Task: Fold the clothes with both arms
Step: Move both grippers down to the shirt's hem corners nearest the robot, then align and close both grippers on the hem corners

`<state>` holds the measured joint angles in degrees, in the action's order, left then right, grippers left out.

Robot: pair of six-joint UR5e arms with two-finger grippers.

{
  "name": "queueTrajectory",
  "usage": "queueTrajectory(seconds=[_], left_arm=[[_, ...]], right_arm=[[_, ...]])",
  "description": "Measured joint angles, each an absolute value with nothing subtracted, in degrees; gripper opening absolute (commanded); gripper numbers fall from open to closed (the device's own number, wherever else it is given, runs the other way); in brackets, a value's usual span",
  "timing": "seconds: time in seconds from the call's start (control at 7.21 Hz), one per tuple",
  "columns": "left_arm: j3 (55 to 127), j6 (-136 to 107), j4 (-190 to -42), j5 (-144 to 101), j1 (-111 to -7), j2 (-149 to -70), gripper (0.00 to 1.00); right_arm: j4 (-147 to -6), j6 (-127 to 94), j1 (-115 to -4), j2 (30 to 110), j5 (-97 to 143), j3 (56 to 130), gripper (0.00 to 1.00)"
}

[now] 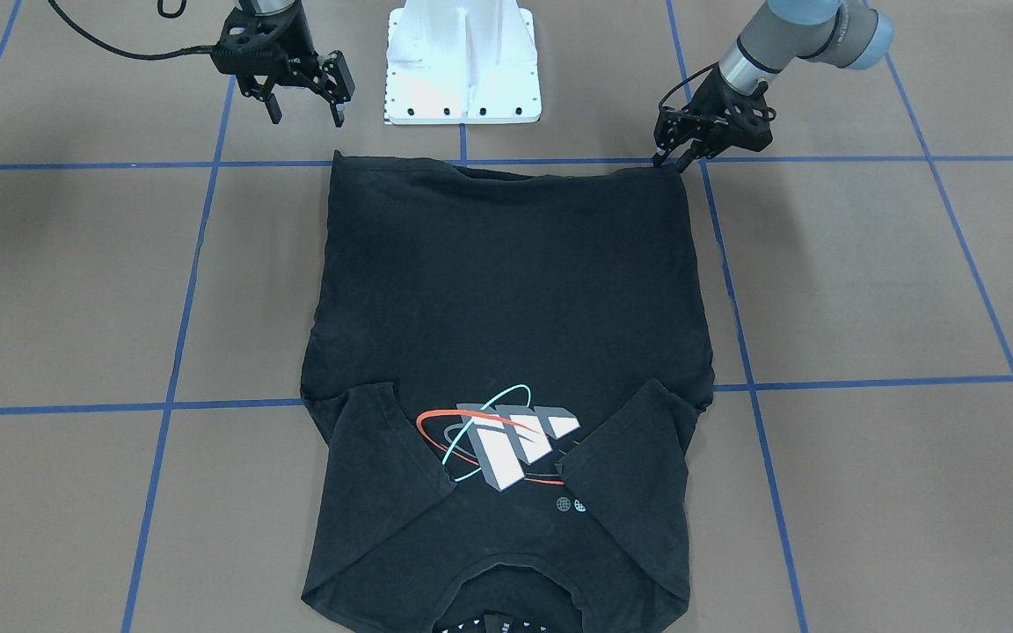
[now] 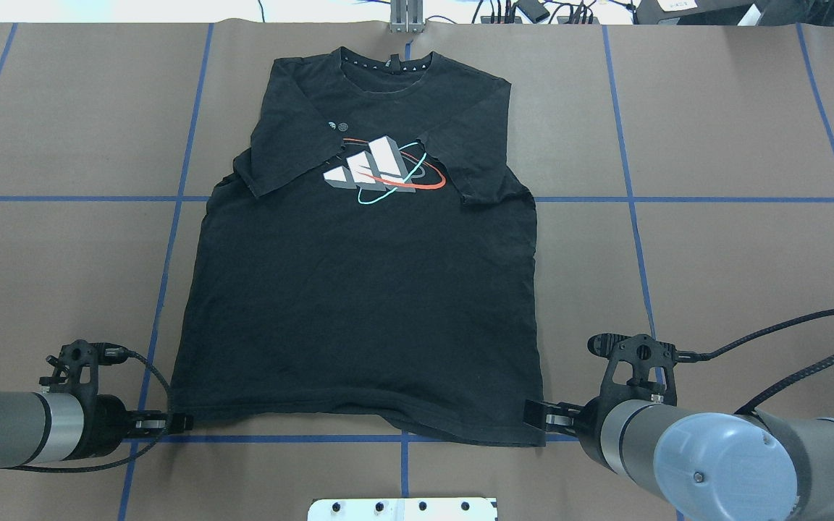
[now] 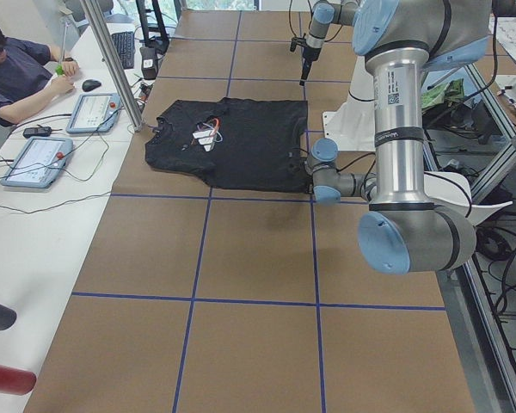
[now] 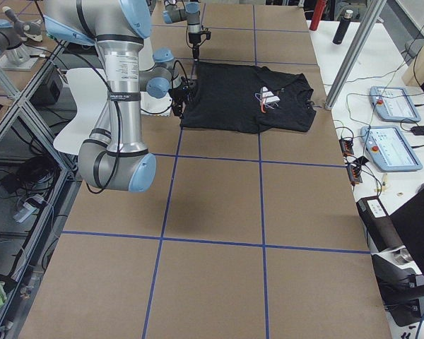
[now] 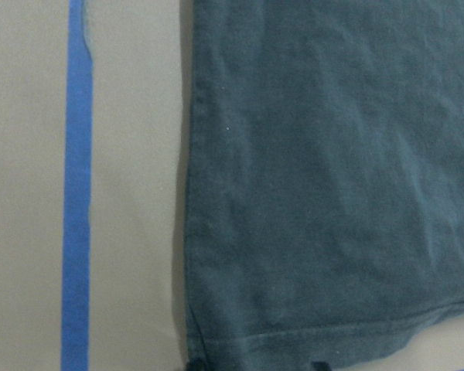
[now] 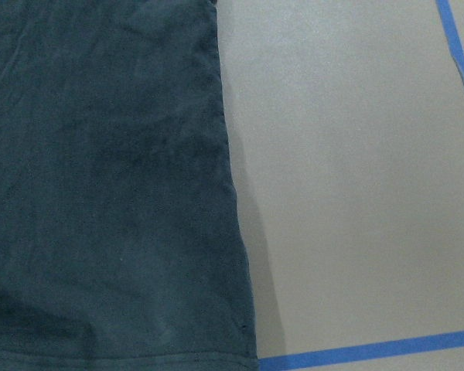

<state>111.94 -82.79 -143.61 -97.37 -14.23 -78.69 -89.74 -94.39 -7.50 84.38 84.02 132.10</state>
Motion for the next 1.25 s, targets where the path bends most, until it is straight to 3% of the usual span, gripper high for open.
queueTrajectory(seconds=[0.28,0.55,1.25], left_arm=[[113.42,-82.79,-143.61,-97.47,-14.22,-76.76,0.35],[113.48,-82.78,-143.59,-97.49,-14.11,-76.54,0.40],[112.45,-82.32,-143.37,-97.64,-13.94,-77.45,0.42]], right_arm=[[-89.74,-94.39,-7.48,84.34,84.00,132.10,1.00],[-89.74,-94.40,-7.43,84.36,83.95,132.05,1.00],[-89.74,-94.39,-7.40,84.41,84.02,131.87,1.00]])
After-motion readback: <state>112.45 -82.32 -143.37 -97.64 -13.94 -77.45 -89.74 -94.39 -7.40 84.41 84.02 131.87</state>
